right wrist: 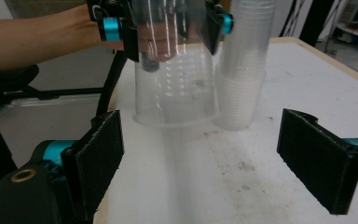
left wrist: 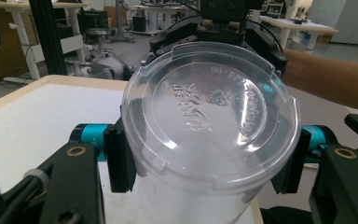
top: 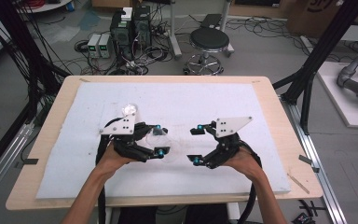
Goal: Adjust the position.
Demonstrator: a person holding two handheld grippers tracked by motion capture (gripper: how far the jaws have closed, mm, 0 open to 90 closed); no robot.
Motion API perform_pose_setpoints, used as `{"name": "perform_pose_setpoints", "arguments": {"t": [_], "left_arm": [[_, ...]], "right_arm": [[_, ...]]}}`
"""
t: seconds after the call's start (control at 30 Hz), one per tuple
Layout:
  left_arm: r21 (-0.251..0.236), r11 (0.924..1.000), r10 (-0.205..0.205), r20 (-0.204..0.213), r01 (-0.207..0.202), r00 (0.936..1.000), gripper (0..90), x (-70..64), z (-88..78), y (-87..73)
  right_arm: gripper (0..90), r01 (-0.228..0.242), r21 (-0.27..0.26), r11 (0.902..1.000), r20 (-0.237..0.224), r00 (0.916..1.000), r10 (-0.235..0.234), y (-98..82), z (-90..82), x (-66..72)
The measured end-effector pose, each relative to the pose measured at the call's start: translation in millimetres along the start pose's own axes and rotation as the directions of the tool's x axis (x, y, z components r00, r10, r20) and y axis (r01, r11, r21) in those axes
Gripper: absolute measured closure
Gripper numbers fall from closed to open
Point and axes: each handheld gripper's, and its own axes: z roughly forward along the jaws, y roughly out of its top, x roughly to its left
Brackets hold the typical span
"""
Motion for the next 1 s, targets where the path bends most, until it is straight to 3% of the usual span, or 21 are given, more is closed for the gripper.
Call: {"name": "perform_pose_setpoints", "arguments": {"t": [0.47,1.0], "left_arm": [[0.001,1.0000,-0.005,0.030,0.005,0.9995,37.8,-5.2,17.9,2.6],[-0.007,1.0000,-0.005,0.048,0.005,0.9988,37.9,-7.5,19.5,5.0]], "right_arm": [[14.6,0.032,0.015,0.9994,-0.084,0.9960,-0.031,10.6,31.5,4.8],[18.3,0.054,0.026,0.9982,-0.103,0.9934,-0.051,7.6,45.0,6.8]]}}
